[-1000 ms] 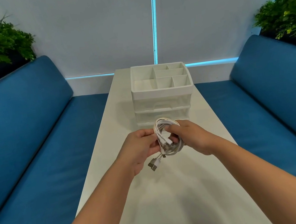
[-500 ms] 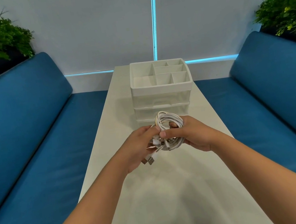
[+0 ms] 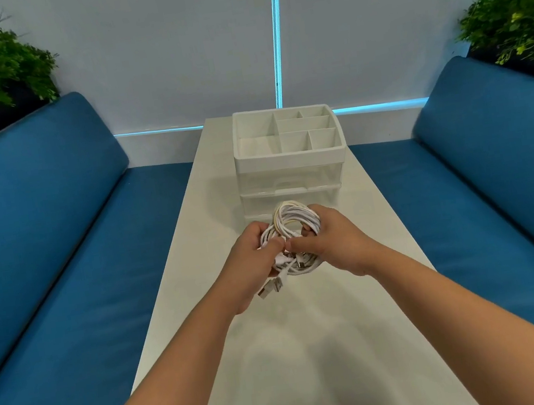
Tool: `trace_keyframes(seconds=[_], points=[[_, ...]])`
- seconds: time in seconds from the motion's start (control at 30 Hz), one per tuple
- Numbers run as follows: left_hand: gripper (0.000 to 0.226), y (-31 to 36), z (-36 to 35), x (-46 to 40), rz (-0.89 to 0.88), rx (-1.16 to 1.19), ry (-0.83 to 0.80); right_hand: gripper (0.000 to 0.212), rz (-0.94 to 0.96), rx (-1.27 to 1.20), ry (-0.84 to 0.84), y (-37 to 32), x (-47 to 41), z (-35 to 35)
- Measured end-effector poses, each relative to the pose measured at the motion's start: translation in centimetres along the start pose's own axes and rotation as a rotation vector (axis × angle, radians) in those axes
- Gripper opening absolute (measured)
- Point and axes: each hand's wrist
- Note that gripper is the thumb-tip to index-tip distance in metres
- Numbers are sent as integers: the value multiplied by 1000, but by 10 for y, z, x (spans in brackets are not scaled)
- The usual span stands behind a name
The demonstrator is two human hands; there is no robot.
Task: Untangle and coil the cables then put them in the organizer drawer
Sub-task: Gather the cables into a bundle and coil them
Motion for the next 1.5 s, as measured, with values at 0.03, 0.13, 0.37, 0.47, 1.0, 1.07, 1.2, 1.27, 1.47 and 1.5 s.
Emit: trace_keyframes(seconds=[0.03,0.13,0.37,0.47,1.0,1.07,1.2,1.27,1.47,1.5], points=[[12,0,1,0,0,3,-9,29,3,49,38,1,0,-3],[23,3,1,0,-15,-3,-42,30,-5,175,173,1,0,-11],[25,5,1,-3,-38,9,-41,28,-23,136,298,-3,0,-19],[20,6,0,-4,-38,18,-22,28,-44,98,303,-4,0,-19],[8,3,2,1,-45,120,67,40,22,29,-48,-4,7,-13],[8,1,4,0,-52,100,73,42,17,58,-53,-2,7,-14],[8,-7,4,0,-99,71,108,41,14,110,-47,2,4,-12],[9,-8,2,0,-130,43,145,38,-5,114,-13,3,3,-14],[8,-1,4,-2,-117,29,191,30,-42,-25,-83,2,3,-13],[8,-1,4,-1,-110,27,188,30,-40,-72,-138,2,3,-11]])
Point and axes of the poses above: each hand's wrist, its own x-axis away from the middle knuckle, its own z-axis out of the back of the hand, y = z × x, and after that the axes turned 15 degrees about x, right-handed
